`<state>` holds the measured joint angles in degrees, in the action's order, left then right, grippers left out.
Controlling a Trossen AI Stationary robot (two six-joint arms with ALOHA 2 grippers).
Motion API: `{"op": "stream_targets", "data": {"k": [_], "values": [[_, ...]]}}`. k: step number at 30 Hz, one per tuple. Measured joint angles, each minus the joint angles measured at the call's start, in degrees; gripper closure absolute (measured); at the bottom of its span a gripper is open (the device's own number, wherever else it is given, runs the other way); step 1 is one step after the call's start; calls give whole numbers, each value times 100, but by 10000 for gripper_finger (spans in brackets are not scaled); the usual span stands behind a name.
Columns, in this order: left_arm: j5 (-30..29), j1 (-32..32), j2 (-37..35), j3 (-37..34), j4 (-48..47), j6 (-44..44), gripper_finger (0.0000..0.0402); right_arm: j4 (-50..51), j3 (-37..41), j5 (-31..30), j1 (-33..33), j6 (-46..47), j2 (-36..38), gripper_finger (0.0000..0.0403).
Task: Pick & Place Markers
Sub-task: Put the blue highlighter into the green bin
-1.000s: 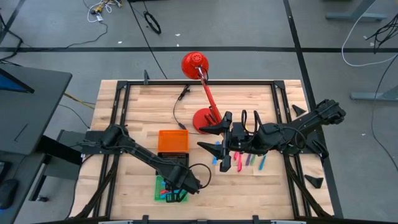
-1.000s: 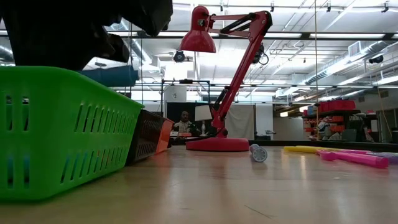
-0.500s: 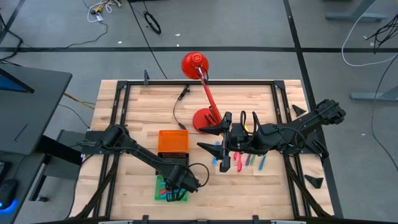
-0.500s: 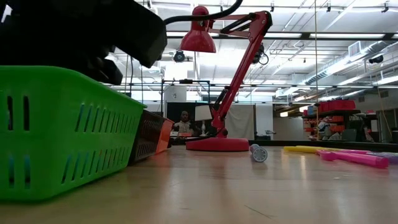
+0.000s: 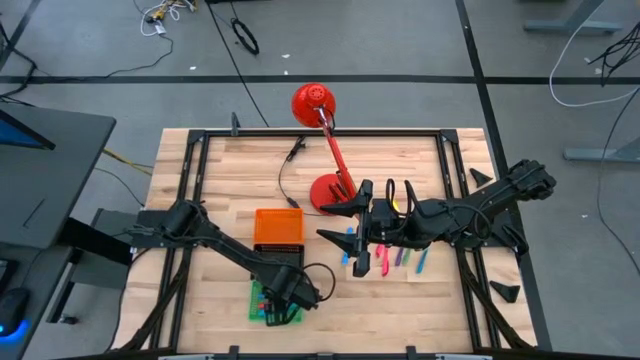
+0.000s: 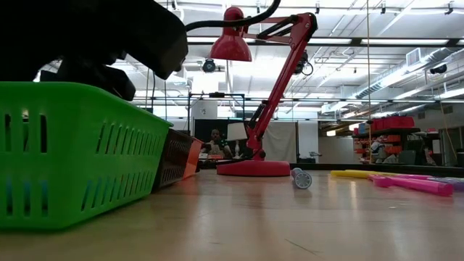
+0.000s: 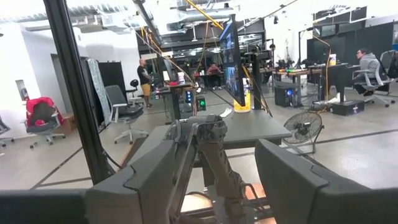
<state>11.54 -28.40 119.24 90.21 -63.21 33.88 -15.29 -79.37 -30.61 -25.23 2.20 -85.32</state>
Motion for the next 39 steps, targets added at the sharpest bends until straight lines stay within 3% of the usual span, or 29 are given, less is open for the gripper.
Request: {"op": "stream_targets", "data": {"k": [8, 17, 21, 35, 39], "values": [[93, 0, -185, 0, -63, -259, 149, 4, 0, 0, 1, -9, 2, 174], [-768, -202, -1158, 2, 191, -117, 158, 11, 0, 1, 0, -7, 1, 174], [-1673, -426, -1577, 4, 579, -156, 159, 22, 0, 2, -16, 59, 0, 174], [-6237, -1425, -2307, 7, 724, 282, 159, 686, -2, 13, -316, 183, 0, 174], [-6880, -1504, -2347, 7, 733, 625, 159, 770, -2, 11, -337, 185, 0, 174]]}}
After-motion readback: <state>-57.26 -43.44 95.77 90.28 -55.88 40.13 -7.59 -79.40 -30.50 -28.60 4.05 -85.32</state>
